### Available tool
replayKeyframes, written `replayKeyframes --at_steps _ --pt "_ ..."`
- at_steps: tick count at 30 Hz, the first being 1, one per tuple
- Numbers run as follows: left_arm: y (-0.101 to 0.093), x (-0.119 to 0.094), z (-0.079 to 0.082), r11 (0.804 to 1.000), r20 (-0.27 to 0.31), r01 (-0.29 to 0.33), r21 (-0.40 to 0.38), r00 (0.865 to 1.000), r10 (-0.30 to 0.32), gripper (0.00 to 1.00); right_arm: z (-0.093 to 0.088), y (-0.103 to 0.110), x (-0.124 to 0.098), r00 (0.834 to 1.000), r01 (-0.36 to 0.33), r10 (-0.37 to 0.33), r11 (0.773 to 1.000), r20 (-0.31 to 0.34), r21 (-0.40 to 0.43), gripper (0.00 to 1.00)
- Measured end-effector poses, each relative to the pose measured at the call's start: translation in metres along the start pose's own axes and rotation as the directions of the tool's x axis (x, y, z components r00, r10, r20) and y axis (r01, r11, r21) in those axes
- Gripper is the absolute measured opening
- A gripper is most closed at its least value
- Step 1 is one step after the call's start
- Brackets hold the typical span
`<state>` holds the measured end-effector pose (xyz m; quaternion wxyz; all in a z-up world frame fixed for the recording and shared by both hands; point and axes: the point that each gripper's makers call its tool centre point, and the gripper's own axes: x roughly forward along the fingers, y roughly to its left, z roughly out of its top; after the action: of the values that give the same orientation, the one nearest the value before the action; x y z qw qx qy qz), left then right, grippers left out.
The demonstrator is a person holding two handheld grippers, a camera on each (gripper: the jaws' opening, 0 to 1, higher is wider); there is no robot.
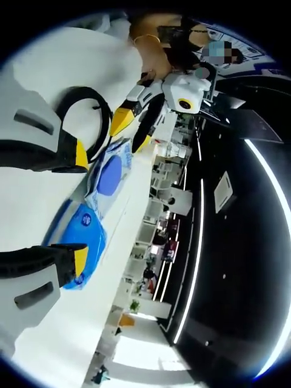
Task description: Arrange the tabletop items into an orderly group along one side of the table until the central work area is clear of visible clutter.
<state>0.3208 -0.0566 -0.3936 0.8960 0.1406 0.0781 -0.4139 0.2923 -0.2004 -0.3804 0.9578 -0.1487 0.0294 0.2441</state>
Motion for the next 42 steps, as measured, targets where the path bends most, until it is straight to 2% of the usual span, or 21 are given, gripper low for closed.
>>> replayKeyframes --at_steps 13,17,21,28,33,42 --pt "-0.004 -0.003 -0.006 1.000 -0.010 0.012 -0.008 1.000 -0.012 0.47 0.004 0.014 -0.003 1.000 -0.030 0.029 0.999 0.008 0.020 0.45" --pt "-0.005 -0.003 -0.009 1.000 -0.007 0.022 -0.011 1.000 -0.022 0.45 0.001 0.019 -0.004 0.999 -0.037 0.037 0.999 -0.004 0.017 0.45" --pt "-0.006 -0.004 -0.012 0.999 -0.008 0.026 -0.019 1.000 -0.027 0.44 -0.001 0.021 -0.006 0.999 -0.045 0.045 0.997 -0.001 0.056 0.45" --pt "-0.010 -0.003 -0.017 0.999 -0.015 0.044 -0.022 0.999 -0.044 0.43 -0.008 0.028 -0.007 0.998 -0.053 0.055 0.996 -0.018 0.075 0.44" --pt "-0.013 -0.003 -0.021 0.999 -0.018 0.049 -0.019 0.999 -0.049 0.38 -0.011 0.036 -0.007 0.997 -0.071 0.072 0.995 -0.022 0.073 0.44" --pt "-0.018 -0.002 -0.022 0.996 -0.018 0.075 -0.058 0.997 -0.076 0.36 -0.019 0.052 -0.008 0.993 -0.110 0.114 0.990 -0.034 0.091 0.45"
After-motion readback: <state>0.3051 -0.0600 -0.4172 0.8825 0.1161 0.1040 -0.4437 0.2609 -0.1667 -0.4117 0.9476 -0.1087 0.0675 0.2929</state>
